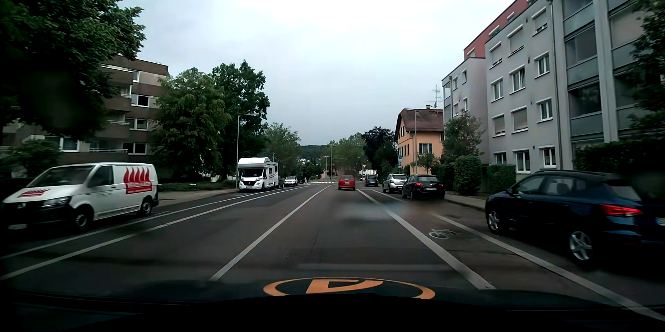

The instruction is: Follow the waypoints while adhering to traffic rules and regulations

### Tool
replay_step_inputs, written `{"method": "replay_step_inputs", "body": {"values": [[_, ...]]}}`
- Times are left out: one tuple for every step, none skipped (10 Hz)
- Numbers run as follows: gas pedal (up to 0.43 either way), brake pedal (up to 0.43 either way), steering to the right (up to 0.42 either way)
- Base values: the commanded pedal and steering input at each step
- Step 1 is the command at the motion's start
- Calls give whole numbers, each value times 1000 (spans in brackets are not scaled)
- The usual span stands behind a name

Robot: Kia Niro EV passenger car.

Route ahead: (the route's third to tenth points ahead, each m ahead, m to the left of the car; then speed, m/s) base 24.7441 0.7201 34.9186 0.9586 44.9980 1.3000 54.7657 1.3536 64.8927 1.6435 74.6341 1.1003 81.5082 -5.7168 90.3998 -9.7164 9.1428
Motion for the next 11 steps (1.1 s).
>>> {"method": "replay_step_inputs", "body": {"values": [[79, 0, 3], [79, 0, 3], [79, 0, 3], [79, 0, 3], [79, 0, 3], [79, 0, 1], [67, 0, 1], [67, 0, 1], [59, 0, 1], [59, 0, 0], [59, 0, 0]]}}
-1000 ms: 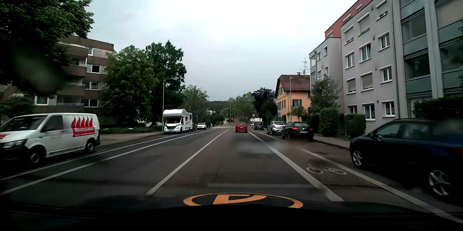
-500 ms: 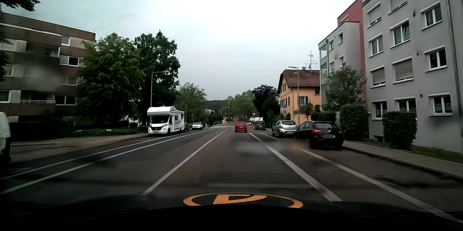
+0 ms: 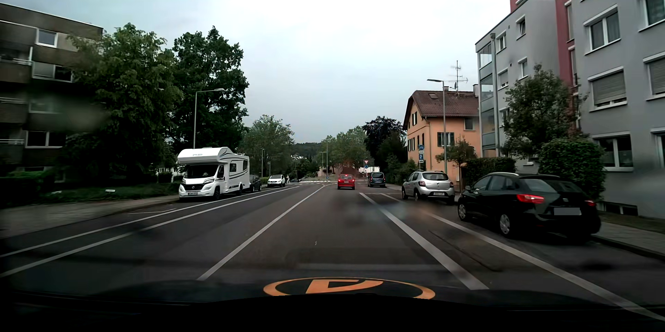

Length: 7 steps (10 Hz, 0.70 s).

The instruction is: Follow the waypoints while adhering to traffic rules and regulations

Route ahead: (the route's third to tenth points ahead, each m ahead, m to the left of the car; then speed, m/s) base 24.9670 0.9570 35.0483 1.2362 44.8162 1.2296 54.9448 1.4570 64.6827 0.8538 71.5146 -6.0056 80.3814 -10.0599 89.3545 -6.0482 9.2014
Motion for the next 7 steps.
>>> {"method": "replay_step_inputs", "body": {"values": [[59, 0, 0], [59, 0, 0], [59, 0, 0], [59, 0, 0], [59, 0, -1], [59, 0, -2], [59, 0, -2]]}}
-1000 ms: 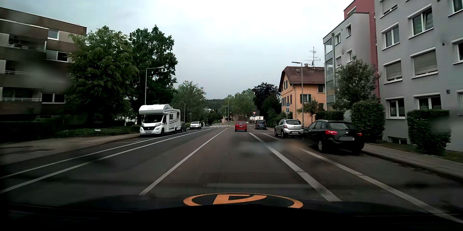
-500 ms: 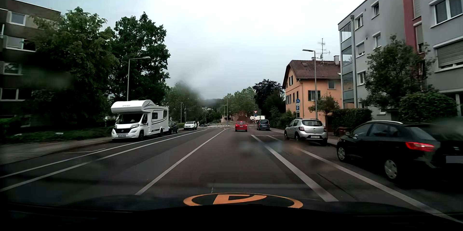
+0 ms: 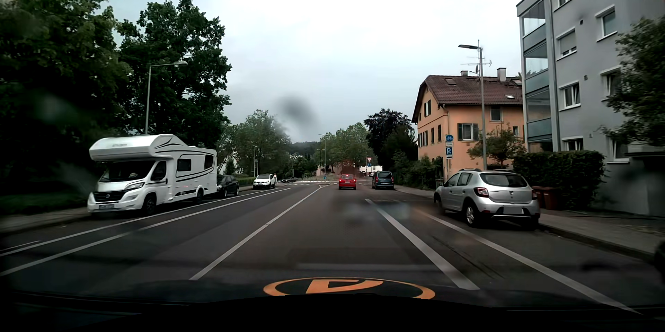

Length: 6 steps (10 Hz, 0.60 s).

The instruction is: Follow the waypoints while adhering to traffic rules and regulations

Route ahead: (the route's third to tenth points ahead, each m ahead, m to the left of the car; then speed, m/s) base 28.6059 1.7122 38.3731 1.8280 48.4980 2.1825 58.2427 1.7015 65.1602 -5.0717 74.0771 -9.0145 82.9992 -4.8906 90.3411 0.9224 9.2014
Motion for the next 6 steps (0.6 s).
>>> {"method": "replay_step_inputs", "body": {"values": [[59, 0, -2], [59, 0, -2], [59, 0, -2], [59, 0, -2], [59, 0, -2], [39, 0, -2]]}}
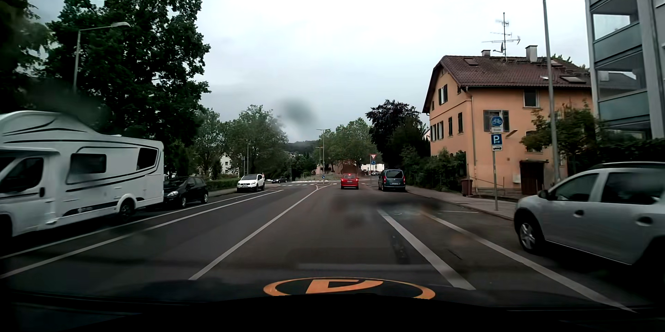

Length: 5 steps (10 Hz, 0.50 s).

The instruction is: Follow the waypoints while adhering to traffic rules and regulations

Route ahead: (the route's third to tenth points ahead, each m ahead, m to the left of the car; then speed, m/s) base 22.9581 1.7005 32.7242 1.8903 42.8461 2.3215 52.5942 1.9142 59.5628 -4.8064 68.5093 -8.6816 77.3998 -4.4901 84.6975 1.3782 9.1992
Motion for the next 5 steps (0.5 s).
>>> {"method": "replay_step_inputs", "body": {"values": [[28, 0, -1], [28, 0, 2], [20, 0, 4], [20, 0, 4], [0, 0, 4]]}}
